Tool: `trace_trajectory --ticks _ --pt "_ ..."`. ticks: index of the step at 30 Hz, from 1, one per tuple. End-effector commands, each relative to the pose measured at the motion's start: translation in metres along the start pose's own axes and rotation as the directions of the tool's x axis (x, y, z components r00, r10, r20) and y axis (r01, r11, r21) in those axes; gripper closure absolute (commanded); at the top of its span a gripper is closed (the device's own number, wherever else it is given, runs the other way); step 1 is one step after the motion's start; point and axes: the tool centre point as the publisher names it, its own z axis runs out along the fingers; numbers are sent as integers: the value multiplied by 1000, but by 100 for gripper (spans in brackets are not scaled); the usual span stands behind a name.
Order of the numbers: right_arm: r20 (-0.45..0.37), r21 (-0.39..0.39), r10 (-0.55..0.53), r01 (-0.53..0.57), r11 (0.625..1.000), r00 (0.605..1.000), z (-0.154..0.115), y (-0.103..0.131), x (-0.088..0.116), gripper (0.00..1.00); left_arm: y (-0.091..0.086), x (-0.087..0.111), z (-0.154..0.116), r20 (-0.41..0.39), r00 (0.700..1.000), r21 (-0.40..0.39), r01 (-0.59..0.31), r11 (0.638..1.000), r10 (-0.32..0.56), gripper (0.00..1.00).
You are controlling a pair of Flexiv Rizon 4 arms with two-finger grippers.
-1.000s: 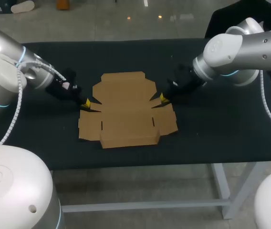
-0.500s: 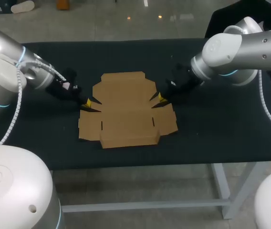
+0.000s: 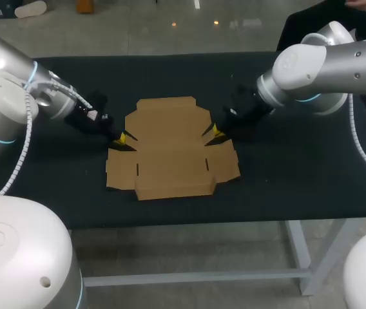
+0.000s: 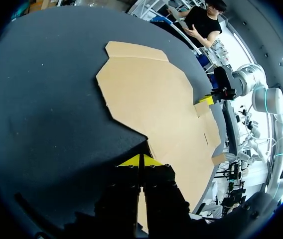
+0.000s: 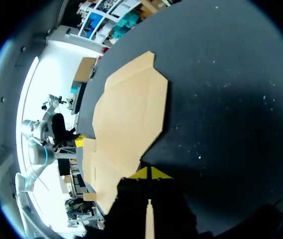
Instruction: Assemble the packaging by folding the flat box into shape, placing the metal phone stand inside, and closing the box properly
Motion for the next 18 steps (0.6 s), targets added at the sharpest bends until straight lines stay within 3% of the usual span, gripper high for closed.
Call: trace_trajectory --ticks 1,18 --pt "5 0 -3 3 1000 1000 -2 0 3 100 -1 6 -1 12 1000 -4 -6 1000 6 100" --pt "61 -6 -12 12 1000 998 0 -3 16 100 -2 21 5 48 998 -18 -33 999 34 100"
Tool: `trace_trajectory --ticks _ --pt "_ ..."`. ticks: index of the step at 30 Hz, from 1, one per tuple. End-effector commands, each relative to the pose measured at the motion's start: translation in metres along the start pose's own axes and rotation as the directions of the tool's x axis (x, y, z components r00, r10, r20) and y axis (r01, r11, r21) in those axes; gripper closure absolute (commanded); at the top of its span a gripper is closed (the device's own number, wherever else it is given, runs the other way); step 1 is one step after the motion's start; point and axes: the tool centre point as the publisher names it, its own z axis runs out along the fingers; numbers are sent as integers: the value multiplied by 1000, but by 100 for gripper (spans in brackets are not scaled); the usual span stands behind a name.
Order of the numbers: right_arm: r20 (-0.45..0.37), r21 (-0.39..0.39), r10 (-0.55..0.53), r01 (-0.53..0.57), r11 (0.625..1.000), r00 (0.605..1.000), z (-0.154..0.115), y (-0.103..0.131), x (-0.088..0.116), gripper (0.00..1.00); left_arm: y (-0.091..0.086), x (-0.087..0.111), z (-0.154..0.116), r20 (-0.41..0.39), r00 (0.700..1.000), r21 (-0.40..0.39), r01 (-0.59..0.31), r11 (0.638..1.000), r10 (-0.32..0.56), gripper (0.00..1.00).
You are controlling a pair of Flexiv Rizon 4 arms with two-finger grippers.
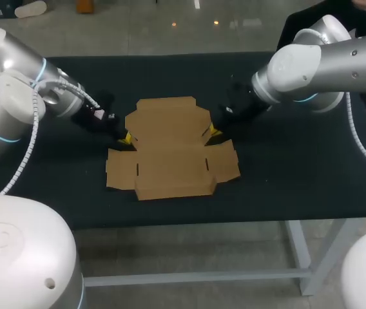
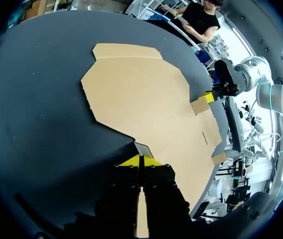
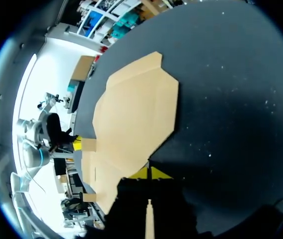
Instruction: Assemble the packaging by folding the flat box into shape, placing the metal phone stand inside, and closing the box properly
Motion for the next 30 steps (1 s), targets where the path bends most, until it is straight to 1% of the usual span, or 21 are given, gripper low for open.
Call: trace_trajectory --ticks 1,14,23,30 --pt "17 -4 0 0 1000 1000 1 -2 5 100 -2 5 1 16 1000 -7 -2 1000 2 100" --pt "34 1 -2 2 1000 999 4 -2 10 100 -5 14 9 38 999 -22 -16 1000 16 100" --pt "72 -8 -6 6 1000 997 3 -6 15 100 -4 19 15 53 998 -31 -19 999 21 100" --pt "93 -9 -4 5 1000 996 6 -6 18 100 -4 25 19 79 997 -34 -21 999 23 100"
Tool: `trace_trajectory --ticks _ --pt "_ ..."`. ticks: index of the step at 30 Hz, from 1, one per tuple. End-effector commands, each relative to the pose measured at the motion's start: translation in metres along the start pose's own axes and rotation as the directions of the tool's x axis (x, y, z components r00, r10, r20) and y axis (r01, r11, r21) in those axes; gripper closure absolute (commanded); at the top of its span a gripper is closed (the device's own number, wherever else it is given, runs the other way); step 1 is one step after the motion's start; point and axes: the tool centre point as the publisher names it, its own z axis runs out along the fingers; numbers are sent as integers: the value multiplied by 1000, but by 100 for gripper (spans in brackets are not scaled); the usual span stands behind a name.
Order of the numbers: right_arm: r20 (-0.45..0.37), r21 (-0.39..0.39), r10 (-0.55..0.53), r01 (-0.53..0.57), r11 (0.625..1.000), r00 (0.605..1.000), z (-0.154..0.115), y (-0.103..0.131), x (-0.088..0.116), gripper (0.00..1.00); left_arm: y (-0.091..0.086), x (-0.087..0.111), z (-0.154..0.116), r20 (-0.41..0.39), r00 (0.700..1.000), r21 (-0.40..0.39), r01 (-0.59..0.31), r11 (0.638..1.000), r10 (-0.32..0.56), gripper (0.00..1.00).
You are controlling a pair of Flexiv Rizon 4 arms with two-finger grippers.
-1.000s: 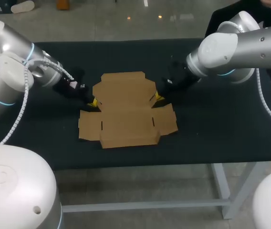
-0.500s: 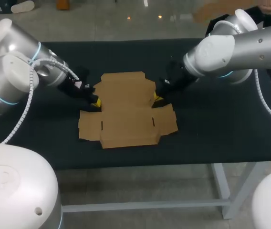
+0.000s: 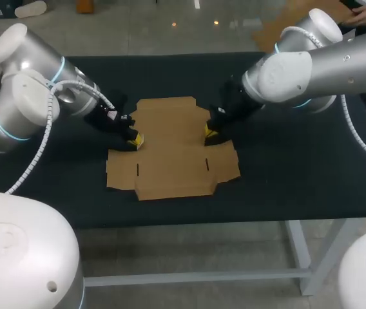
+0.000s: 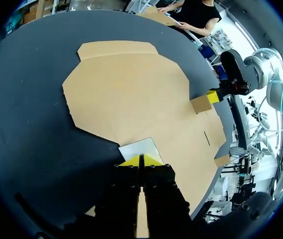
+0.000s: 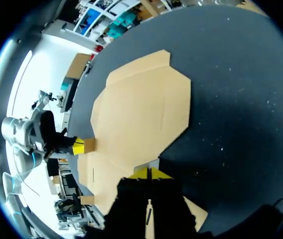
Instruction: Assemble the packaging by folding the flat box into shape, placing the metal phone stand inside, and closing the box properly
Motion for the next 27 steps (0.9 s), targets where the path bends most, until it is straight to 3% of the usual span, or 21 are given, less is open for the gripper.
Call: trace_trajectory --ticks 1,27 --pt "15 -4 1 -1 1000 1000 2 -1 4 100 -1 6 2 22 1000 -5 2 1000 -1 100" --pt "67 15 3 -4 1000 998 15 0 7 100 -7 11 18 78 997 -34 7 999 -4 100"
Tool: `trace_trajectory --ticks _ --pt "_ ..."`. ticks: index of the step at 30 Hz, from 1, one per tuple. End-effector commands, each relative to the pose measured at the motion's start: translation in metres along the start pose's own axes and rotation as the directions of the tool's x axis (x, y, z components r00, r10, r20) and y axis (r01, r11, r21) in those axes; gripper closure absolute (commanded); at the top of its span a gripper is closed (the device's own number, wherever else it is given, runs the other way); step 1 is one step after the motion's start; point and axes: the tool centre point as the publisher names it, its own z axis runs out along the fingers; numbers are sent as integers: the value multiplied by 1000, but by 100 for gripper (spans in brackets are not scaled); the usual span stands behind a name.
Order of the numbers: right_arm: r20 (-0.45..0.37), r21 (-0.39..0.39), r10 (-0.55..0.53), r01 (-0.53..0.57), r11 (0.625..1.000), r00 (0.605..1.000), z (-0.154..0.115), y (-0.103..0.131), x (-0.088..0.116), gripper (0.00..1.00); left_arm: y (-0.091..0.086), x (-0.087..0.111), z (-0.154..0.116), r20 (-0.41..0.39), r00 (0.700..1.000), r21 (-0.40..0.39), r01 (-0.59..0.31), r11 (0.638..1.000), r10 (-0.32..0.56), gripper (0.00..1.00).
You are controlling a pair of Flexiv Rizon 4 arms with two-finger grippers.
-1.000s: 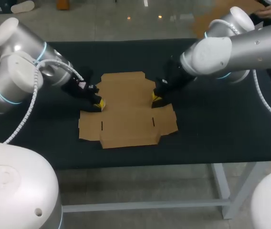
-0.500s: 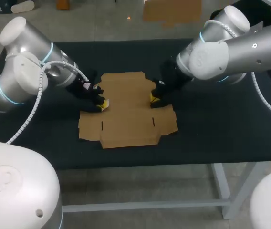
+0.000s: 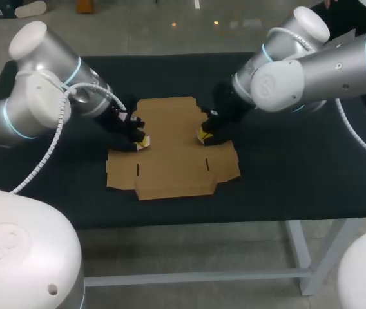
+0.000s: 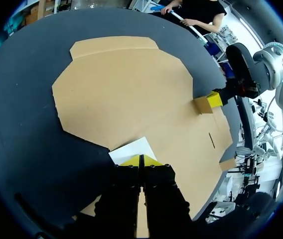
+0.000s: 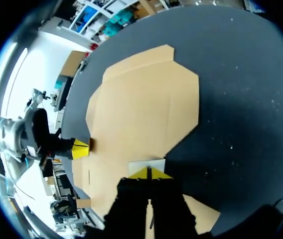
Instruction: Assemble the packaging by folding the flat box into shape, placing the metal phone stand inside, and closing the box properly
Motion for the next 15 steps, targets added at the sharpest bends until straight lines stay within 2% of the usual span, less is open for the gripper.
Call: trace_trajectory --ticks 1,15 --pt "6 6 1 -1 1000 1000 4 2 1 100 -4 3 4 22 1000 -9 4 1000 -4 100" --pt "86 15 11 -13 1000 996 15 0 3 100 -6 1 10 63 998 -13 23 1000 -22 100"
